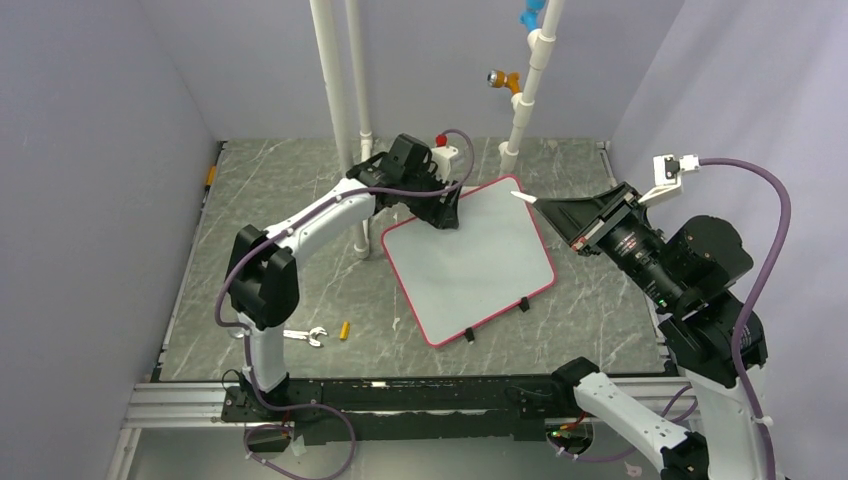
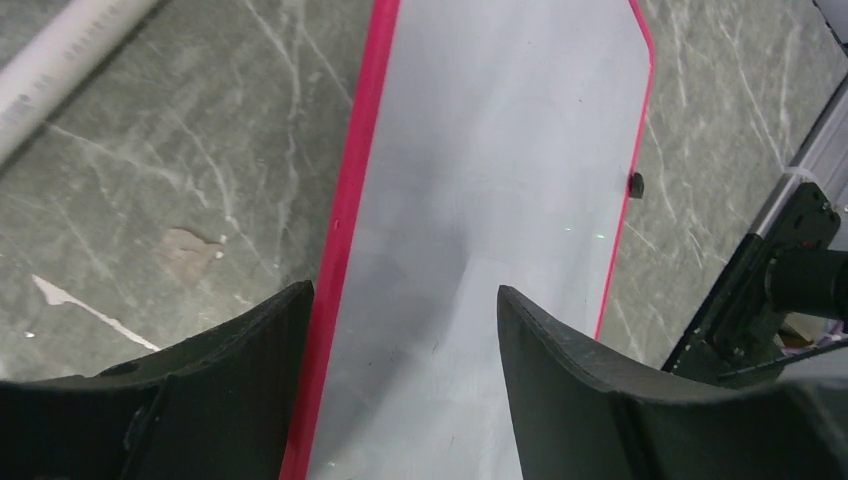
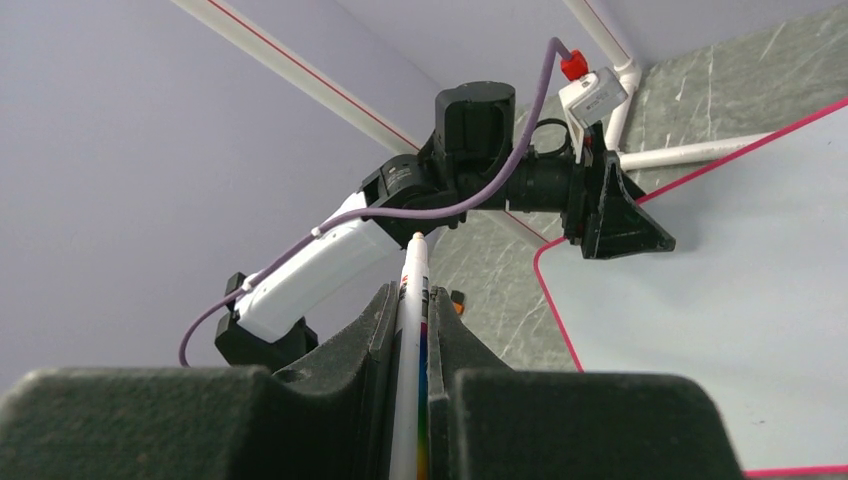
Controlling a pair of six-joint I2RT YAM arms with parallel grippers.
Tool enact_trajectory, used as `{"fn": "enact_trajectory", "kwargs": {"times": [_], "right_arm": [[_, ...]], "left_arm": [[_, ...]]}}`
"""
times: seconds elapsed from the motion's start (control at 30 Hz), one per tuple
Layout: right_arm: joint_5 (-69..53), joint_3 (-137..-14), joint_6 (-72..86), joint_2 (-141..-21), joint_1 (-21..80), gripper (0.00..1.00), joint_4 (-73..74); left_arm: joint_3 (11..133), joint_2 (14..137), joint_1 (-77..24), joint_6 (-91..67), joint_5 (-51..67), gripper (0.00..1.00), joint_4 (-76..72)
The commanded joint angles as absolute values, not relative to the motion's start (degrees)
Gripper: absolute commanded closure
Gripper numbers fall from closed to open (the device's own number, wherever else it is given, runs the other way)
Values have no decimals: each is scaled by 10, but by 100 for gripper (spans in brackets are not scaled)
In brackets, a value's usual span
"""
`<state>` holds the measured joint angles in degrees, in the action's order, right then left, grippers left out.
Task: Write a sentence on the whiteboard
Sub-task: Adjust the whiteboard at the center of the board.
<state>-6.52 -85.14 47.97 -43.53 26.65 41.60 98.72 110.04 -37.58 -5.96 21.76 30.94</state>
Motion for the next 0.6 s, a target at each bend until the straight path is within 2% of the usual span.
{"fn": "enact_trajectory", "kwargs": {"times": [0.0, 0.17, 0.33, 0.5, 0.57], "right_arm": [[-76, -865, 480, -430, 266, 100, 418], [-72, -856, 464, -429, 265, 100, 427], [-73, -825, 429, -424, 265, 100, 431], [-85, -796, 398, -415, 265, 100, 424], [-93, -796, 380, -417, 265, 100, 430]], "left_arm": [[974, 1062, -402, -79, 241, 29, 302], [974, 1059, -408, -71, 239, 27, 310], [1003, 1064, -407, -55, 230, 17, 342], [1026, 1063, -399, -42, 239, 2, 369], [1027, 1060, -392, -39, 244, 1, 374]]}}
